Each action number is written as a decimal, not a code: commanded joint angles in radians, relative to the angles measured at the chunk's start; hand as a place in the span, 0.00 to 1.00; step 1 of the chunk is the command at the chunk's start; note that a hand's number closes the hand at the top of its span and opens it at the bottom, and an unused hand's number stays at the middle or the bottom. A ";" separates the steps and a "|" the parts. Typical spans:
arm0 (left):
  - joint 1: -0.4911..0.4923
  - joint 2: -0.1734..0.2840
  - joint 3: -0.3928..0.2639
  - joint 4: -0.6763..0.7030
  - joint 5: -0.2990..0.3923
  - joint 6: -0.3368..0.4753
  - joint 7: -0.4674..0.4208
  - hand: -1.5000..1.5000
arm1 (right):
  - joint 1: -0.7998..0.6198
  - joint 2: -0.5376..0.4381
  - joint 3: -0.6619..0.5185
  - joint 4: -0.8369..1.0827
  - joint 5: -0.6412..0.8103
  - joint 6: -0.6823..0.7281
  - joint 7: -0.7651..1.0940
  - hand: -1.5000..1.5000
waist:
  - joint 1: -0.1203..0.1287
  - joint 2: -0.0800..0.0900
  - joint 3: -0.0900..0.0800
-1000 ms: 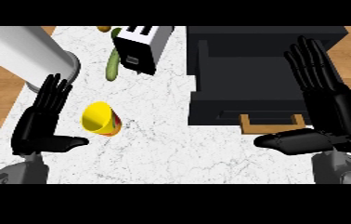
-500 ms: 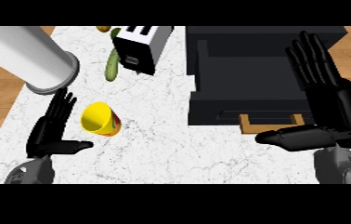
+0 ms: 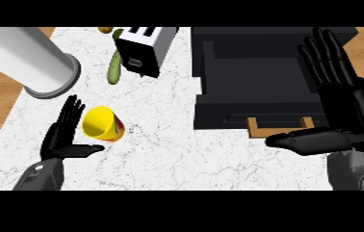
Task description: Pick up the cup, place it into the drawer and close the drawer
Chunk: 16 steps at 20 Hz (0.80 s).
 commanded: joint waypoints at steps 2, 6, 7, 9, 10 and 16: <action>-0.076 0.021 0.013 0.207 -0.034 0.004 -0.152 0.00 | -0.012 -0.035 -0.042 -0.009 -0.042 0.034 0.016 0.00 | -0.002 0.001 0.000; -0.077 -0.008 0.009 0.253 -0.049 0.011 -0.240 0.00 | -0.006 0.007 0.012 -0.034 0.009 -0.010 0.036 0.00 | -0.011 0.004 -0.002; -0.118 0.026 0.020 0.274 -0.041 -0.010 -0.191 0.00 | 0.037 -0.020 -0.033 -0.040 -0.055 0.041 0.009 0.00 | -0.013 0.004 -0.001; -0.110 -0.019 0.012 0.268 -0.050 0.026 -0.237 0.00 | 0.011 0.009 0.016 -0.014 0.001 0.014 0.001 0.00 | -0.011 0.005 -0.002; -0.106 0.018 0.018 0.290 -0.049 -0.008 -0.237 0.00 | -0.022 -0.033 -0.034 0.023 -0.040 0.044 0.008 0.00 | -0.013 0.008 -0.002; -0.124 -0.039 0.005 0.300 -0.069 0.060 -0.265 0.00 | -0.043 -0.022 -0.027 0.052 -0.031 0.039 -0.009 0.00 | -0.013 0.007 -0.002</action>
